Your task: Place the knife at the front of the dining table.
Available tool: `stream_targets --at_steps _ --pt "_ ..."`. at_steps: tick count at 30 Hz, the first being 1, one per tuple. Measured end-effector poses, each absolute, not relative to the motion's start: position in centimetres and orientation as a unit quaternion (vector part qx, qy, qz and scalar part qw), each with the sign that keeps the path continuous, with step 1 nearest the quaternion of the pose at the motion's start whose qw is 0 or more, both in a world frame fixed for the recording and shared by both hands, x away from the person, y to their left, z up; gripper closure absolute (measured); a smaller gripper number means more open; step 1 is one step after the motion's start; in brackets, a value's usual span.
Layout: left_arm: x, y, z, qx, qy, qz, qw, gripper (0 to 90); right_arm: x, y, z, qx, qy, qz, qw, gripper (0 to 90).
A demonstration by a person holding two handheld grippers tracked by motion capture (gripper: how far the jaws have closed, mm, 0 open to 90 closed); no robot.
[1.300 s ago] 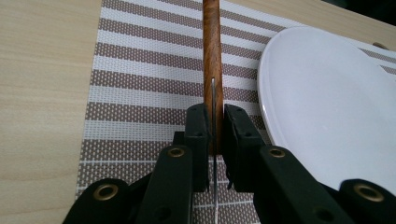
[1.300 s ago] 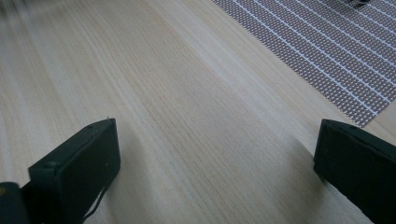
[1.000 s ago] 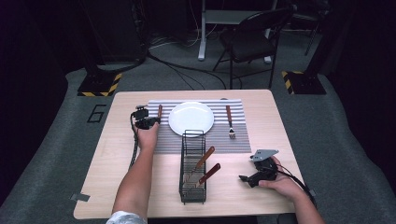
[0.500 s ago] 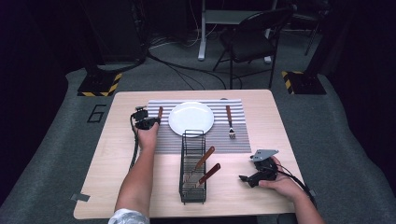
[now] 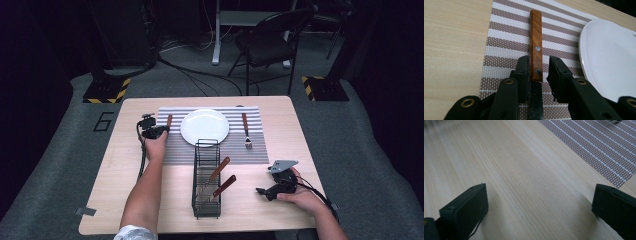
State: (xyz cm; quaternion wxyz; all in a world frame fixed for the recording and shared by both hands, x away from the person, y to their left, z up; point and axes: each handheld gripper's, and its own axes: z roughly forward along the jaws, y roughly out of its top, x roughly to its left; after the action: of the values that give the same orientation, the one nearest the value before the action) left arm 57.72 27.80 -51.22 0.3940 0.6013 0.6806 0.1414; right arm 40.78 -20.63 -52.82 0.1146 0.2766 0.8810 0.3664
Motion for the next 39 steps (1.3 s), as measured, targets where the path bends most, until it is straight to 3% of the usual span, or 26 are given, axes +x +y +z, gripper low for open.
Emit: stream_targets --at_steps 16,23,27,39 --pt "55.3 28.3 -46.8 0.651 0.626 0.153 0.4 46.5 40.8 -20.6 -52.8 0.277 0.881 0.366 0.115 0.0" --pt "53.3 28.7 -44.1 0.666 0.596 0.175 0.414 44.6 40.7 -20.6 -52.8 0.278 0.88 0.366 0.116 0.0" --pt "52.4 29.2 -43.2 0.671 0.592 0.152 0.419 42.3 40.7 -20.6 -52.8 0.279 0.88 0.366 0.115 0.0" --pt "48.6 30.6 -42.5 0.686 0.568 0.156 0.427 39.8 40.8 -20.7 -52.8 0.275 0.882 0.365 0.116 0.0"
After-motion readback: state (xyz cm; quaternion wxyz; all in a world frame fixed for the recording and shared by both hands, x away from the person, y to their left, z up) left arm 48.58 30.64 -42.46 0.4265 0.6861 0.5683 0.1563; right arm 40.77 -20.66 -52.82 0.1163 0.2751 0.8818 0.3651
